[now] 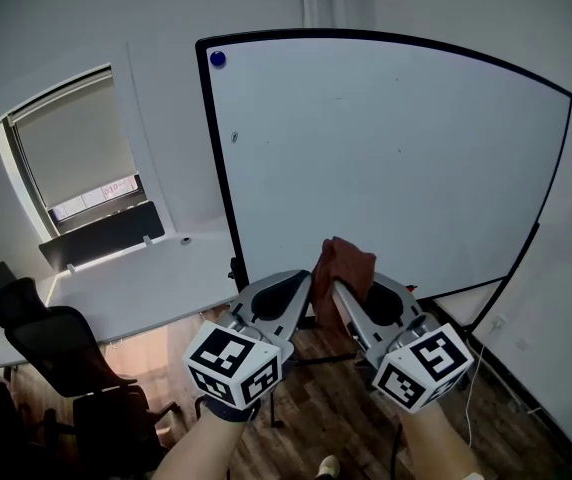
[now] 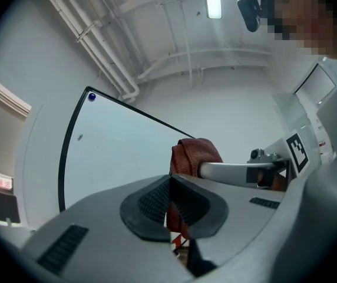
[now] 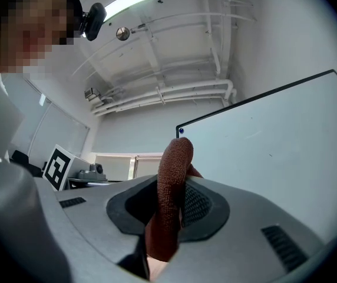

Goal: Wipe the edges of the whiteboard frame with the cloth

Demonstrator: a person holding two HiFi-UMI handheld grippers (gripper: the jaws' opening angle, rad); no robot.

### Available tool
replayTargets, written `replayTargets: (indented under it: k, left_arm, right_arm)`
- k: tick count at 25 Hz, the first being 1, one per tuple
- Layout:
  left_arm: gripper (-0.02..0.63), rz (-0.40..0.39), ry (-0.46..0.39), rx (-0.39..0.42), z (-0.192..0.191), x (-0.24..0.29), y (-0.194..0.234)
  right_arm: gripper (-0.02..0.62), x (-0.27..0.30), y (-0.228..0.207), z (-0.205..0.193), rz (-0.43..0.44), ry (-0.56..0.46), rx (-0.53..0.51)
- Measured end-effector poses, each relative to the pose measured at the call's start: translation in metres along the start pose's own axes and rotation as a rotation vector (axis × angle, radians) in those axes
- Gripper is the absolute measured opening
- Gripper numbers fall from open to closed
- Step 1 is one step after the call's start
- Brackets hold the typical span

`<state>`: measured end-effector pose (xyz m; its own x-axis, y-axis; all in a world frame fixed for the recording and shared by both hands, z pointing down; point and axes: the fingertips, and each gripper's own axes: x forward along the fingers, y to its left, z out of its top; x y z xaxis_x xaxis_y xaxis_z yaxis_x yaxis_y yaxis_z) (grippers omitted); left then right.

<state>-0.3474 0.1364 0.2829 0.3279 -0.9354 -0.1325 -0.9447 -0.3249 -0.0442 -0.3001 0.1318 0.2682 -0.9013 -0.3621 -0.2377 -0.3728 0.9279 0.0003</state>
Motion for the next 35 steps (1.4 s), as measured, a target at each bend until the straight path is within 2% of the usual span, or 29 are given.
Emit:
replayTargets:
  k: [7, 12, 19, 25, 30, 35]
  left_arm:
    - [0.009, 0.124, -0.035, 0.04, 0.018, 0.052, 0.042]
    - [0.009, 0.158, -0.036, 0.069, 0.029, 0.081, 0.061]
    - [0.009, 0.175, -0.074, 0.135, 0.069, 0.112, 0.096]
    - [0.009, 0.165, -0.111, 0.145, 0.09, 0.129, 0.135]
    - [0.009, 0.138, -0.15, 0.18, 0.12, 0.136, 0.159]
    - [0.009, 0.121, -0.192, 0.227, 0.158, 0.139, 0.175]
  right_arm:
    - [0.081, 0.042, -0.054, 0.02, 0.088, -0.029, -0.029]
    - [0.081, 0.069, -0.081, 0.035, 0.133, -0.053, -0.059]
    - [0.081, 0.115, -0.099, 0.054, 0.163, -0.06, -0.127]
    - [0.081, 0.16, -0.107, 0.071, 0.158, -0.074, -0.157]
    - [0.081, 0.194, -0.109, 0.107, 0.154, -0.112, -0.207]
    - [0.081, 0.23, -0.099, 0.151, 0.16, -0.15, -0.302]
